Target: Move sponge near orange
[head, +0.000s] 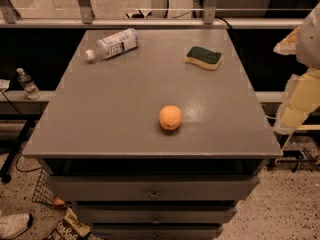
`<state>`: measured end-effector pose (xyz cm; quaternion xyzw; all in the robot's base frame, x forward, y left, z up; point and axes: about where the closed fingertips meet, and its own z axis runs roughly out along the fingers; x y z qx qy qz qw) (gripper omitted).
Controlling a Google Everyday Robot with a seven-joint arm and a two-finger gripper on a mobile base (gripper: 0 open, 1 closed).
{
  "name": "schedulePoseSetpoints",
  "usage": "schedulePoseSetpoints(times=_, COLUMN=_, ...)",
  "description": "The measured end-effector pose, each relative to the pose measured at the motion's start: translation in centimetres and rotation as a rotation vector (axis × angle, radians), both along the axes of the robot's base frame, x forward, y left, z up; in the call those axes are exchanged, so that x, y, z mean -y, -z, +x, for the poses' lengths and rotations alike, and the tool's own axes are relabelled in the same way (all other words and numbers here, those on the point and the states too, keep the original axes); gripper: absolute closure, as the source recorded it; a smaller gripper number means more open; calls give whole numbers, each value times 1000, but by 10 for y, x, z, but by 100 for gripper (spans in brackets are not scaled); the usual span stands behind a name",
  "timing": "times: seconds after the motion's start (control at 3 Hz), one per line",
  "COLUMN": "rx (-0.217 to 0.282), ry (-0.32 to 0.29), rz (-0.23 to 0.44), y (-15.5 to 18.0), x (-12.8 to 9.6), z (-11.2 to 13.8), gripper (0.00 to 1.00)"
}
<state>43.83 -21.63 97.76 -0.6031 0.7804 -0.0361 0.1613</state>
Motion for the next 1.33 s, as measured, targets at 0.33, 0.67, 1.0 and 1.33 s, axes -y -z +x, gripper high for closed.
schedulePoseSetpoints(times=0.33, rx=3, ry=1, rz=0, y=-1, x=0, z=1, gripper=0)
schedulePoseSetpoints(times=0.67, rx=25, ry=25, rz=73, y=1, x=-2, z=42, gripper=0)
schedulePoseSetpoints(times=1.0, rx=67, ry=70, rz=199, y=7, x=-12, z=119, gripper=0)
schedulePoseSetpoints(times=1.33, rx=111, ry=182, rz=287, y=24, x=-20, z=193, gripper=0)
